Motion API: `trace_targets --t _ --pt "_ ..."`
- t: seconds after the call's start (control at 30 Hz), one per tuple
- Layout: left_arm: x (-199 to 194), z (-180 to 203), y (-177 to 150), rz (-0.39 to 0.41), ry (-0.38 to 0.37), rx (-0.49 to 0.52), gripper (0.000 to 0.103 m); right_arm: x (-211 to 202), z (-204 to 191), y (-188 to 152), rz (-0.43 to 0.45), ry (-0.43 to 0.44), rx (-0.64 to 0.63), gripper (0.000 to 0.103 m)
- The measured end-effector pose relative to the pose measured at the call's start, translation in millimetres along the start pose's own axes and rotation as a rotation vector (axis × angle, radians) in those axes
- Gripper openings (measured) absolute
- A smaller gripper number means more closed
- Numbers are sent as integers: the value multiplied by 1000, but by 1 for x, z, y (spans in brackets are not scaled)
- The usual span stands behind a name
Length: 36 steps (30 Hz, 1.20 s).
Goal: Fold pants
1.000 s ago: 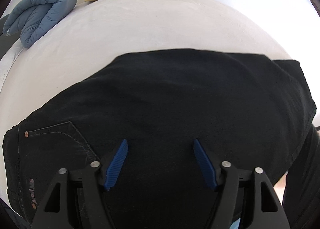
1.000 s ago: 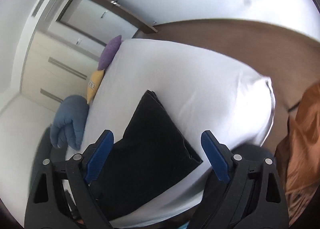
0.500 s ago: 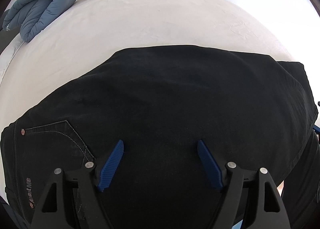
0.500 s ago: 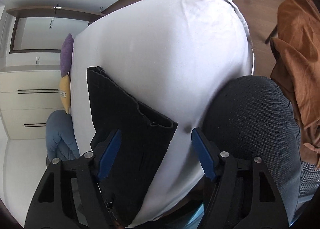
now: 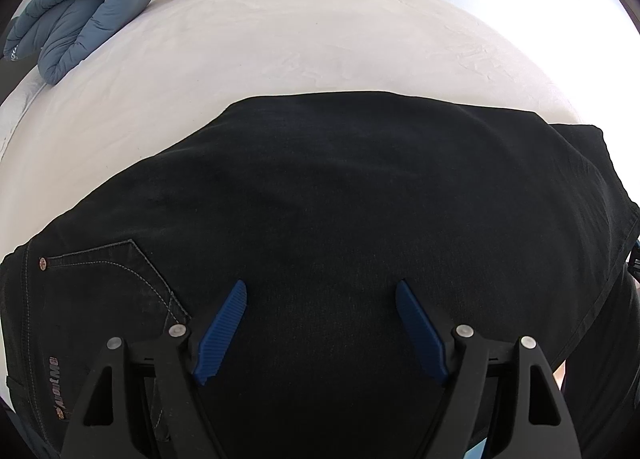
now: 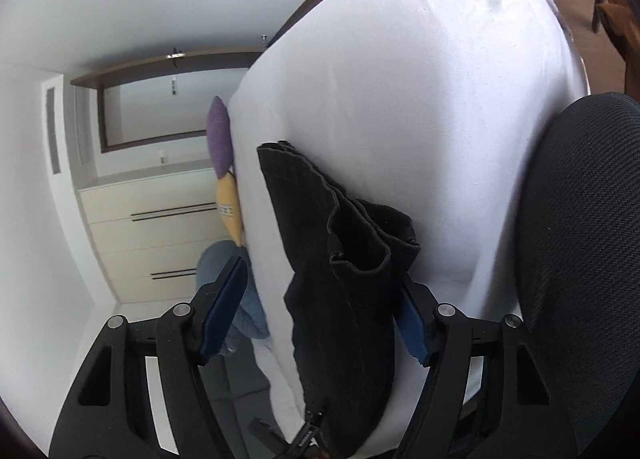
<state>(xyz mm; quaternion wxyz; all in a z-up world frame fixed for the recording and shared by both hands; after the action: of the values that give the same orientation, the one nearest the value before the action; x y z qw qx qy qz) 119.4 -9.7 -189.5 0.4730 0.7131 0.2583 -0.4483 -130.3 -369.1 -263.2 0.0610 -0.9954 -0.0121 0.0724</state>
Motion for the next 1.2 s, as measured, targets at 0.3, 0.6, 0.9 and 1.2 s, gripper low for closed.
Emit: trace_targets --t 0.3,0.6,0.9,1.2 --pt "0 0 -1 0 1 -2 79 4 9 3 84 71 30 30" --pt "1 -3 -1 -5 -11 -18 79 36 -3 5 67 -20 -69 11" --pt "2 -20 -3 5 -67 -71 80 83 -84 -25 17 -221 -410 11" --pt "-4 -67 -10 26 -284 -321 83 233 -133 -256 -495 -368 -1185 10"
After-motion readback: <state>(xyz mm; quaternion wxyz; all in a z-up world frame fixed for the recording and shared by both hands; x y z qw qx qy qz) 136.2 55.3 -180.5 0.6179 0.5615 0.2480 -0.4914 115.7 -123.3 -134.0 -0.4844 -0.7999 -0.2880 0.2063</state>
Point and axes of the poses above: each gripper's, at about its wrist camera, not at the fingertips, and x roughly the way its jaws point, z to its right, y to its top, the point moved 4 cm from there along x, roughly the way its jaws point, and after that the axes turned 12 degrees about y, right-handed, at the moved point
